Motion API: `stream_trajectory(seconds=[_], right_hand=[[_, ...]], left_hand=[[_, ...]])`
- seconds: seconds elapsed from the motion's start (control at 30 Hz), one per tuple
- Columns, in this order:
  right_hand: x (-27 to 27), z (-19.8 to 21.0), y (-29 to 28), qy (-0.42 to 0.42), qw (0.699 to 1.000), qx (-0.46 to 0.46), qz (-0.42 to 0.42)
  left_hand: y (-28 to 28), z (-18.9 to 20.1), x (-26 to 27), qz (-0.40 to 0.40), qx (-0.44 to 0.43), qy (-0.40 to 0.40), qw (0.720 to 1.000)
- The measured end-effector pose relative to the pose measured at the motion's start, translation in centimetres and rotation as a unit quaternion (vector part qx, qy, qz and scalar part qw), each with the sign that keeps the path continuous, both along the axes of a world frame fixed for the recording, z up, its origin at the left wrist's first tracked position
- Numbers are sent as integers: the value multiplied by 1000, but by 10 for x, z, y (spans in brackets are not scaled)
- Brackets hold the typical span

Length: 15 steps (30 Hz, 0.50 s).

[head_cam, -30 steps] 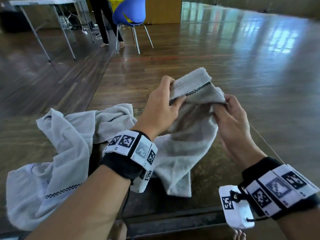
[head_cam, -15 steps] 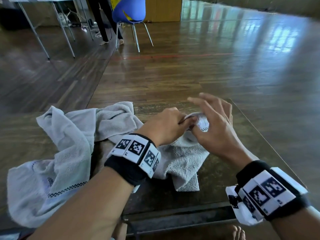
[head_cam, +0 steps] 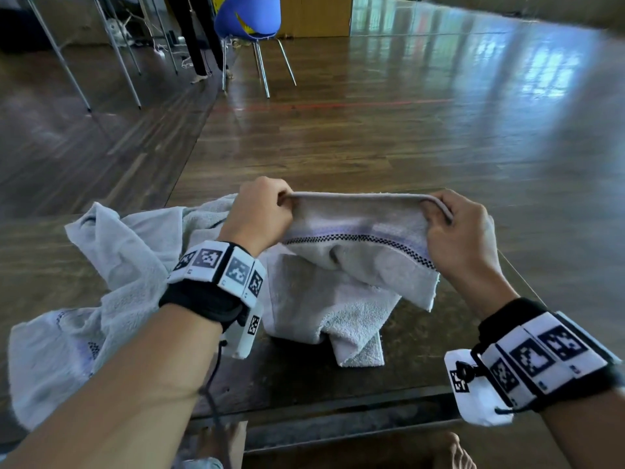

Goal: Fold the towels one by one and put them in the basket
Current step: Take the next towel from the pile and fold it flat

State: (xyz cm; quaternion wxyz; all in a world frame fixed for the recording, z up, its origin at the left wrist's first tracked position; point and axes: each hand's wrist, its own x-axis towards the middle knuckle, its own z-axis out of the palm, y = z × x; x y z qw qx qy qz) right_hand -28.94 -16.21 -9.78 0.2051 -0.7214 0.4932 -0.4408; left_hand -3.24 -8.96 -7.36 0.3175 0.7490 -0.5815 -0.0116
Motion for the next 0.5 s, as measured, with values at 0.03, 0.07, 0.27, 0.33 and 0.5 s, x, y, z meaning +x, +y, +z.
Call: stream_trajectory(seconds=[0.03, 0.07, 0.27, 0.33, 0.5], right_hand=[[0, -1, -1, -1, 1000, 2, -7], [0, -1, -3, -1, 1000, 7, -13], [-7, -10, -7, 107, 985, 120, 61], [-8, -12, -2, 187, 942, 207, 189], [-1, -20, 8, 297, 919, 191, 178]], left_hand=[[-1, -1, 2, 16, -15, 7, 1000], [-1, -3, 4, 30, -27, 17, 999], [-4, -5, 5, -17, -3, 95, 995], [-2, -10, 2, -87, 140, 82, 983], [0, -20, -8, -142, 233, 42, 961]])
